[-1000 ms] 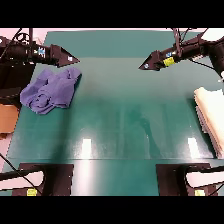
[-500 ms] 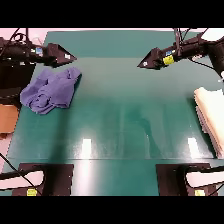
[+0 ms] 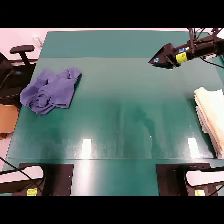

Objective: Fold the shirts.

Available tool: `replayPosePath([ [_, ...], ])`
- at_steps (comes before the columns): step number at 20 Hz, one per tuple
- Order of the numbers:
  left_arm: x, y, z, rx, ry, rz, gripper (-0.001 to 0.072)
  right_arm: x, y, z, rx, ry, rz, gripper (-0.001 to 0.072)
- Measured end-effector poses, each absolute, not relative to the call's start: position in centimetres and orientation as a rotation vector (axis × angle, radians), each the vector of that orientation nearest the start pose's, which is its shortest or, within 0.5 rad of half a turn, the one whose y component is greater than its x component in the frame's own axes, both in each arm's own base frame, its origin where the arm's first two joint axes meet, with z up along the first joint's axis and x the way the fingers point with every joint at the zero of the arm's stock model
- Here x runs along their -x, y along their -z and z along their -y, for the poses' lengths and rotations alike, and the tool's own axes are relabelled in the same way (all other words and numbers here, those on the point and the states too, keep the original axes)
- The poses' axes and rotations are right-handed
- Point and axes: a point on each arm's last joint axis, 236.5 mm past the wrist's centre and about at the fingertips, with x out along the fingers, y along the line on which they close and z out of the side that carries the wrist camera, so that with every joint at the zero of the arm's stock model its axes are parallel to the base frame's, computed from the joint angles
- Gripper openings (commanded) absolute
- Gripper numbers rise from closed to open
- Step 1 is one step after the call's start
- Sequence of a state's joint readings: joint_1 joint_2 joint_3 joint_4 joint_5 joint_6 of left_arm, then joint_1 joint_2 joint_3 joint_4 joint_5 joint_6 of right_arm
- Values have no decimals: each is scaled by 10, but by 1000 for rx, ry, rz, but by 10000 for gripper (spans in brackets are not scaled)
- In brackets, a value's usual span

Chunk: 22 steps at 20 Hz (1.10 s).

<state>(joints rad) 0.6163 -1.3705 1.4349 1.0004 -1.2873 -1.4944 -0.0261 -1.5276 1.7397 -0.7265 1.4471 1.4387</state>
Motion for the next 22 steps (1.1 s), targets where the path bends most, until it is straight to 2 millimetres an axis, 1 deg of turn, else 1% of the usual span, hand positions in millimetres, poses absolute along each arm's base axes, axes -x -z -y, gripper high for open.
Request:
replayPosePath([
  [1,-398,-84,-160,775,-169,-998,562,-441,-169,-161,-510,-704,-1092,387],
  [3,-376,-57,-184,843,-246,-1028,566,-442,-170,-158,-502,-705,-1087,387],
  [4,-366,-43,-191,873,-270,-1048,682,-442,-170,-158,-495,-708,-1083,387],
  [6,-353,-16,-199,923,-305,-1086,681,-442,-170,-160,-480,-717,-1074,387],
  [8,-348,5,-205,957,-327,-1105,681,-442,-171,-166,-462,-733,-1063,387],
  [10,-349,22,-212,980,-343,-1104,681,-442,-171,-172,-442,-751,-1052,387],
  [15,-366,56,-210,1071,-308,-1088,681,-440,-172,-183,-413,-779,-1039,386],
  [16,-369,60,-209,1072,-300,-1085,681,-440,-172,-184,-411,-781,-1037,386],
  [22,-388,67,-212,1100,-293,-1022,680,-442,-174,-187,-412,-781,-1024,386],
])
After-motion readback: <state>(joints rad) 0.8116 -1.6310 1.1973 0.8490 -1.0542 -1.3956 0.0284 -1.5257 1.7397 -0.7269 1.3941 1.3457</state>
